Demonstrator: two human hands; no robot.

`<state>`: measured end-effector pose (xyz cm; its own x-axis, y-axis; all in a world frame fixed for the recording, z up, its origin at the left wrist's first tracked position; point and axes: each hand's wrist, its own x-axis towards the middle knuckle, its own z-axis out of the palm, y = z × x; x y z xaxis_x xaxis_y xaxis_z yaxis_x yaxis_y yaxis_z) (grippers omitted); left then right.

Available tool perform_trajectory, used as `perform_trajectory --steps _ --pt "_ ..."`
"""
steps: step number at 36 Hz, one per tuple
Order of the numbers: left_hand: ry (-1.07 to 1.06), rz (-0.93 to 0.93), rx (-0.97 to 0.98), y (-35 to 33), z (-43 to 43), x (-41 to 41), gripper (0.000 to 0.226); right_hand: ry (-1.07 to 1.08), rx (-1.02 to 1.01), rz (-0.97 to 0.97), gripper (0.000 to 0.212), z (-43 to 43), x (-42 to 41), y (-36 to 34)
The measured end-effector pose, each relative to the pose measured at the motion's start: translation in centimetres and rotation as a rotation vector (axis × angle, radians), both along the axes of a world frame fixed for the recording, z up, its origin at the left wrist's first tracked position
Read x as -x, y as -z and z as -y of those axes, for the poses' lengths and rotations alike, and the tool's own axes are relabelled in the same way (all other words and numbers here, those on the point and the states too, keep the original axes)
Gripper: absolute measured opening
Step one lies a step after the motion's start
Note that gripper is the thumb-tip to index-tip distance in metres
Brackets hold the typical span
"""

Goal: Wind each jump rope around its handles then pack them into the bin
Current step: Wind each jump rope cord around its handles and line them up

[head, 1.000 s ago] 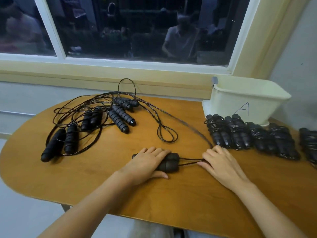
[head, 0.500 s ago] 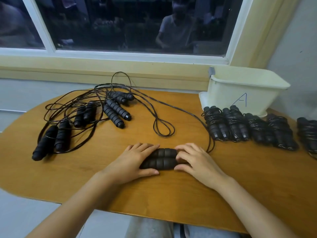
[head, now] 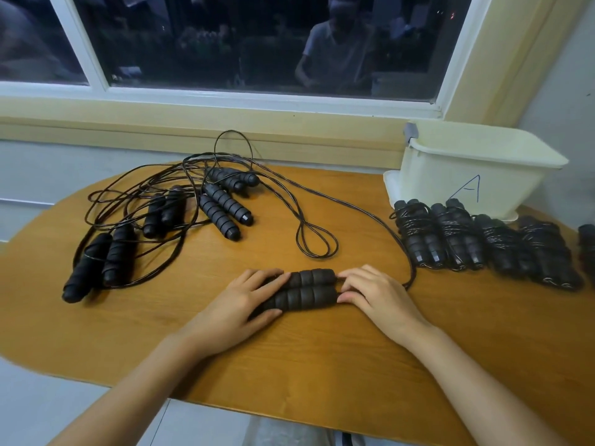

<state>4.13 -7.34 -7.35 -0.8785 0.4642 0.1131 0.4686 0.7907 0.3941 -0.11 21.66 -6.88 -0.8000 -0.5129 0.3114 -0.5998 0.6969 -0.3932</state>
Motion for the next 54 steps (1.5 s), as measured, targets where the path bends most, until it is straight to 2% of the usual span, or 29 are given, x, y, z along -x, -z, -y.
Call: perform_trajectory --steps 5,8,12,16,19,28,38,43,47,49,54 --pt "-0.120 -0.013 0.043 -0.6 0.4 2.5 0.063 0.126 -0.066 0.054 0.043 1.9 2.6 -1.4" --pt "-0.175 -0.003 0.032 -0.9 0.5 3.4 0.061 0.206 -0.172 0.009 0.056 2.2 3.8 -2.0" --pt "-0.234 -0.006 -0.107 -0.9 0.3 3.3 0.046 0.291 -0.294 -0.102 0.045 1.1 3.9 -1.0" --pt "-0.258 -0.031 -0.202 -0.8 0.1 3.2 0.041 0.301 -0.252 -0.307 0.025 0.2 3.0 1.1" --pt "-0.282 -0.023 -0.225 -0.9 -0.1 3.1 0.042 0.293 -0.171 -0.371 0.027 0.8 1.9 1.9" --pt "-0.366 -0.044 -0.197 -1.1 -1.7 2.3 0.044 0.290 -0.127 -0.460 0.014 3.4 -3.1 1.2" --pt "-0.453 -0.160 -0.097 -0.9 -5.1 1.1 0.043 0.337 -0.086 -0.423 0.036 5.4 -8.0 1.2" --pt "-0.407 -0.149 0.014 -1.5 -4.6 1.5 0.046 0.303 -0.078 -0.411 0.034 8.5 -10.1 0.8" --pt "-0.307 -0.055 0.075 -2.5 -3.5 2.1 0.047 0.273 -0.061 -0.443 0.027 9.8 -10.6 0.5" --pt "-0.288 0.022 0.068 -3.1 -3.3 2.2 0.053 0.260 -0.061 -0.453 0.025 10.0 -10.7 0.5" --pt "-0.284 0.187 0.103 -5.5 -3.8 2.0 0.106 0.249 -0.110 -0.473 0.029 10.5 -10.8 0.4"
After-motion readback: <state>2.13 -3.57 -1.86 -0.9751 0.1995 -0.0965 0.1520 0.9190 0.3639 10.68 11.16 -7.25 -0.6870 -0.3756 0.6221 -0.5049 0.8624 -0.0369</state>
